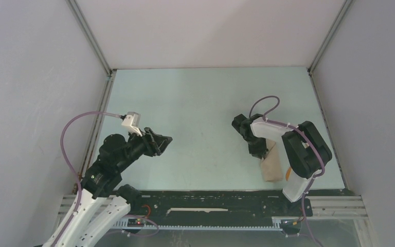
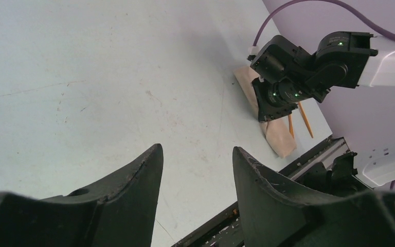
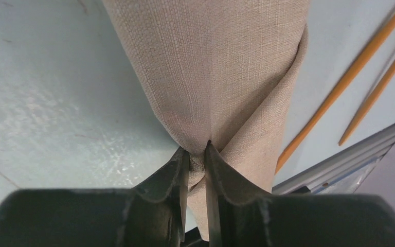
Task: Fold the napkin into a case and place the utensils inside
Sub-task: Move the smaller rectangle folded napkin to the corner of the board.
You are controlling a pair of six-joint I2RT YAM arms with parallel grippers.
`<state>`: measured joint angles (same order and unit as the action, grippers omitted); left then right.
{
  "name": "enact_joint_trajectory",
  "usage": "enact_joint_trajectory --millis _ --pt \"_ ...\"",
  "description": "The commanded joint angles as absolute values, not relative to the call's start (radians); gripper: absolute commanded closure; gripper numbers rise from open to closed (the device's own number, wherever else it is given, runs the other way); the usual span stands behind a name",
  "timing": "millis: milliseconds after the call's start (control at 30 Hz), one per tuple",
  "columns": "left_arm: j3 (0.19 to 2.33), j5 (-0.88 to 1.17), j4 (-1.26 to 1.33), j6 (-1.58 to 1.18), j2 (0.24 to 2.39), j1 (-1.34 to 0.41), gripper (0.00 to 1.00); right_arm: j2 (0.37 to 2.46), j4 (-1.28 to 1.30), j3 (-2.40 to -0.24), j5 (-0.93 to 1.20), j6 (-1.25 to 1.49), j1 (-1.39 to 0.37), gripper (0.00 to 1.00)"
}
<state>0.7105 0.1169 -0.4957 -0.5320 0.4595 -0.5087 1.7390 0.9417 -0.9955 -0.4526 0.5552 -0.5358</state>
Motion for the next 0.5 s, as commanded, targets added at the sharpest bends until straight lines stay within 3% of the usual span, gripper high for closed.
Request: enact_joint_trajectory --millis 0,167,333,467 --pt "0.754 0.150 -0.474 -0.502 0.491 -0.514 0.41 1.722 1.024 -0.996 -0.529 0.633 -0.526 0.75" --pt "0.782 0.158 -0.480 -0.504 0.520 -0.514 0.41 1.701 1.033 -1.001 -0.537 0.631 -0.533 0.68" --pt "0.757 0.144 -0.467 -0.527 0.499 -0.514 0.41 1.611 1.002 -1.049 -0.425 0.573 -0.625 0.43" --pt "0.744 0.139 -0.473 -0.537 0.474 -0.514 0.41 1.520 0.900 -1.055 -0.293 0.524 -0.565 0.38"
